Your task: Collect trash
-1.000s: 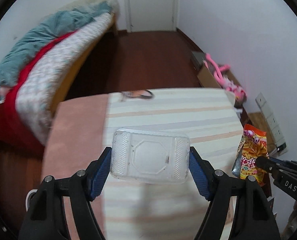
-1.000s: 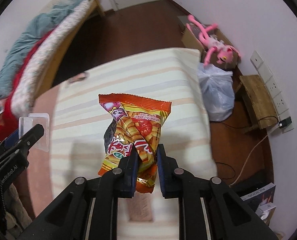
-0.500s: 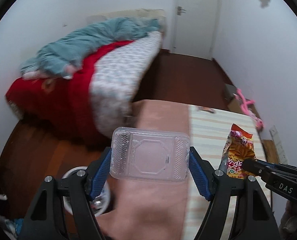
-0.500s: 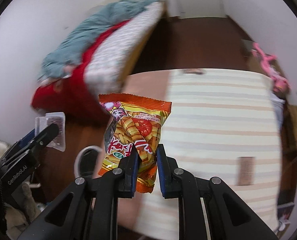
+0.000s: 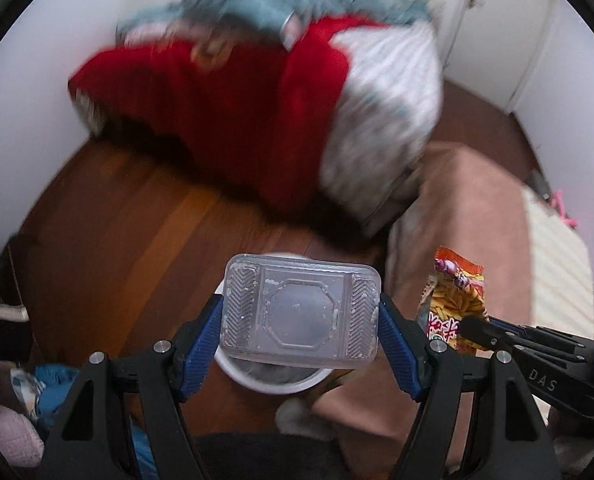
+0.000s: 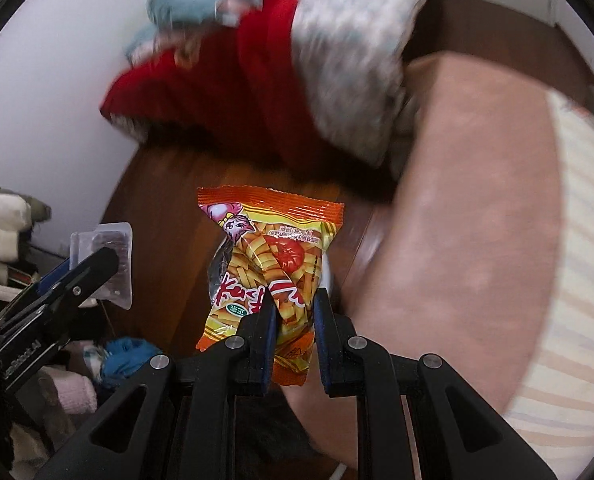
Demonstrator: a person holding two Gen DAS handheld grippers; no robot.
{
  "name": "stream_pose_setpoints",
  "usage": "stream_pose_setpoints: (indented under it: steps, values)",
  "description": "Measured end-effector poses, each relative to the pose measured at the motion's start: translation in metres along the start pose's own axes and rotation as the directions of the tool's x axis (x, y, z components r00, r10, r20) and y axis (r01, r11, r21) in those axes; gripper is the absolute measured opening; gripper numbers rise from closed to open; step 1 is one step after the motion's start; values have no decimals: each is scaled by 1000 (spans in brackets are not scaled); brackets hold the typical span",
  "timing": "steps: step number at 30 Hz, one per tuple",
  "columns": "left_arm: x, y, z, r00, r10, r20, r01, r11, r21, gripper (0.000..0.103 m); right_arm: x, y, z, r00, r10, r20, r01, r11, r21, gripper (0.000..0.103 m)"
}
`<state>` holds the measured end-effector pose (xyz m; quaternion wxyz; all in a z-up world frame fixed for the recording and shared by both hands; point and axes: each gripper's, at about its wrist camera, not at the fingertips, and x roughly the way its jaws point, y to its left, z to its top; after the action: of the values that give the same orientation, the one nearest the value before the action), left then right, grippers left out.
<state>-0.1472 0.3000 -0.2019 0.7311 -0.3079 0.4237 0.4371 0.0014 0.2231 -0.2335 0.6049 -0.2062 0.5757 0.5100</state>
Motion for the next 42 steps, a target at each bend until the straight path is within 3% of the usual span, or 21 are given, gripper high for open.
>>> stream_pose_setpoints:
  steps: [6,12,15,17,19,21,24,28,35,42]
  values:
    - [95,48,3,977,-65,-204,48,995,-89,74,110,10,20,984,-38,-175,37,999,-6,18]
    - [164,82,0,944,-94,-315,34,981,-189,76,185,16,38,956,-86,-282,78,996,-39,18]
    - [175,93,-10,937,-89,-339,14,976,-218,101,213,18,48,941,-105,-320,93,994,-53,20]
    - [175,100,-15,936,-78,-344,-3,974,-228,102,228,16,52,933,-105,-345,92,994,-54,31]
    - [173,108,-20,935,-70,-347,-18,969,-245,102,237,15,54,932,-96,-349,81,995,-57,54]
    - [167,115,-21,940,-54,-337,-35,967,-253,102,236,14,57,937,-93,-338,76,995,-62,71]
    - [150,122,-23,957,-5,-291,-69,968,-243,102,227,17,58,942,-93,-323,75,995,-67,89]
    - [126,124,-28,967,47,-251,-106,968,-229,102,198,24,56,951,-102,-291,76,992,-97,103]
    - [84,113,-36,977,79,-199,-122,970,-211,102,135,39,39,960,-151,-237,114,980,-163,103]
    - [40,98,-42,985,51,-166,-83,978,-194,102,68,47,23,977,-114,-182,82,981,-174,103]
